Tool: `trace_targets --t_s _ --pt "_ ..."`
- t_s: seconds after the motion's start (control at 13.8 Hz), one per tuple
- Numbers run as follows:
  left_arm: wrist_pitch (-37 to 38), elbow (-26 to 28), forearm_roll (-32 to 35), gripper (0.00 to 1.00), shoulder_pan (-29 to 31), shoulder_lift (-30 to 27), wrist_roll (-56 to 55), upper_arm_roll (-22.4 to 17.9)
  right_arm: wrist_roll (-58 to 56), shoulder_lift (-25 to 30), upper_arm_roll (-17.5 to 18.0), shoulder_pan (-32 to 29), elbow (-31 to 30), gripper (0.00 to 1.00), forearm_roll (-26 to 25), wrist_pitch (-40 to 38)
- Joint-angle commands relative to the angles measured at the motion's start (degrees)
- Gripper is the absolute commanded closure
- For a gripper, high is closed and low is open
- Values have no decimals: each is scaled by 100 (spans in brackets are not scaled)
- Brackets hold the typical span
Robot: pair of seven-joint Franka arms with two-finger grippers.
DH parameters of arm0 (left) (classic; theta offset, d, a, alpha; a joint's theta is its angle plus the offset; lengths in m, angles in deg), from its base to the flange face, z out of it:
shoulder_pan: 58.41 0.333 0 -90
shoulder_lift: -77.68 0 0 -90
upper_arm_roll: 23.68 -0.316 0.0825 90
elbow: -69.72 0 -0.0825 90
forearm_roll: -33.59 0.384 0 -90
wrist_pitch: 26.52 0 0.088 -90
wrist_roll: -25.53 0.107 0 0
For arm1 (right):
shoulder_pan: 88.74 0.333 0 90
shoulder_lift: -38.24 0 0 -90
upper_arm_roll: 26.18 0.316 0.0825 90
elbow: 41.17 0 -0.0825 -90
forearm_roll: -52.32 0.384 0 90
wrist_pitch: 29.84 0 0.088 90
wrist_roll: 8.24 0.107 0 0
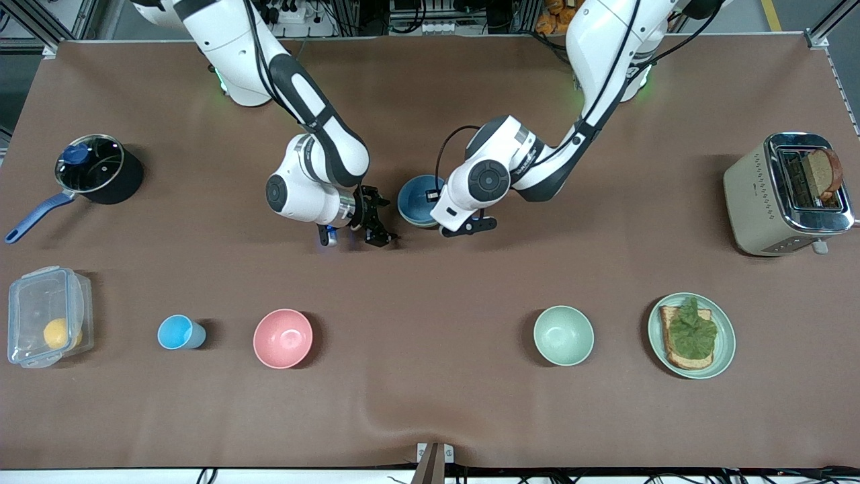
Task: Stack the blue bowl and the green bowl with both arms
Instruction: 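Open both grippers and lift them away from the stacked bowls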
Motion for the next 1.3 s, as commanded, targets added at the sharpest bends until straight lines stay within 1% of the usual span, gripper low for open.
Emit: trace_targets --t_s 0.0,0.22,0.36,0.51,0.58,0.72,0.87,1.01,1.09,1.16,1.23 --pt "30 -100 55 0 -33 -52 -139 -58 -382 56 5 -73 -15 0 189 -101" --pt "205 -135 90 0 143 -385 -131 -75 -577 161 -22 -223 -15 0 128 -374" --pt "582 -310 160 0 266 -579 -113 -145 -586 223 -39 -231 -23 0 67 -391" --pt "943 -460 589 0 555 -807 -131 -154 -577 354 -48 -380 3 0 -30 -706" --pt "1023 -487 713 0 765 -921 -131 -154 -577 407 -92 -494 29 0 -178 -960" --pt "1146 -487 1099 0 1257 -1150 -113 -154 -542 495 -241 -618 99 0 -643 -1426" --pt "1269 -513 1477 0 1644 -1273 -87 -154 -533 531 -416 -636 266 0 -812 -1796" --pt "1340 -627 1907 0 2040 -1300 53 -146 -516 522 -706 -627 494 0 -1092 -2375" --pt "1506 -680 2092 0 2190 -1326 245 -146 -516 522 -864 -627 582 0 -1311 -2648" --pt "1655 -750 2190 0 2357 -1422 569 -146 -516 522 -979 -627 635 0 -1644 -2859" --pt "1718 -803 2182 0 2628 -1502 990 -146 -507 522 -1041 -636 705 0 -1961 -3044"
